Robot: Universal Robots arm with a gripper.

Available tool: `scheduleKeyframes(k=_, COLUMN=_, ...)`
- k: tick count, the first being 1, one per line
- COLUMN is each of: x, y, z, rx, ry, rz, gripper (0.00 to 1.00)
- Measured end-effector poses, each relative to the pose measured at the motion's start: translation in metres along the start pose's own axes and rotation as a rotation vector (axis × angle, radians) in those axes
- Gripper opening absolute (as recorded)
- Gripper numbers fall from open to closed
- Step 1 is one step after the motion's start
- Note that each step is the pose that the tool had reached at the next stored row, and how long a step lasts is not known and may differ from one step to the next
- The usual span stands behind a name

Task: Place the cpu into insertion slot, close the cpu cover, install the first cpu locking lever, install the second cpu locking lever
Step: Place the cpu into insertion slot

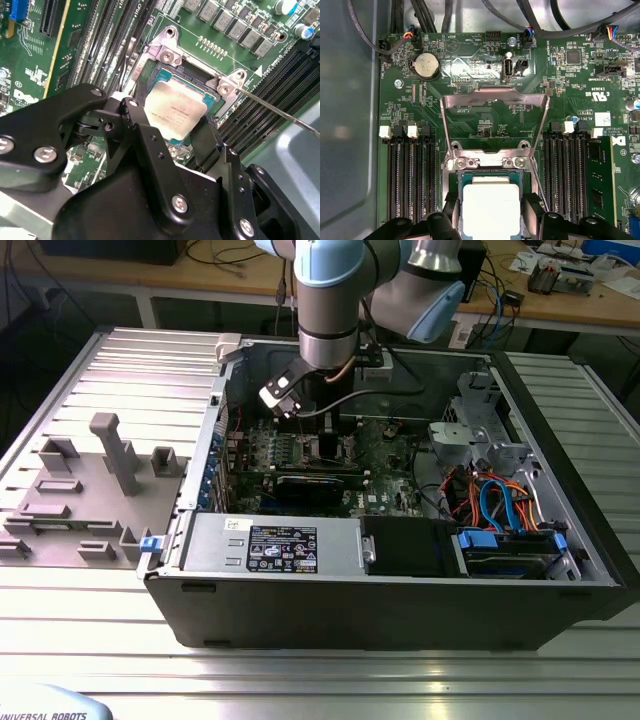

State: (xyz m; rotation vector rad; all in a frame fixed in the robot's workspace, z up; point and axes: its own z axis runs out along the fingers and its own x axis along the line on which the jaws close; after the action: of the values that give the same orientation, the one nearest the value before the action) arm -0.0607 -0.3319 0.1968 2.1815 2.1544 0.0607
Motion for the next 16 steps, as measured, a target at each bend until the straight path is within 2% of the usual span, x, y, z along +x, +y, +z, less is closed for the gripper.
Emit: scheduleKeyframes(k=16, x=-0.0005, y=0.0015, z=-0.0184, rx=0.0043, ry=-0.0001, rz=0.000, gripper=0.62)
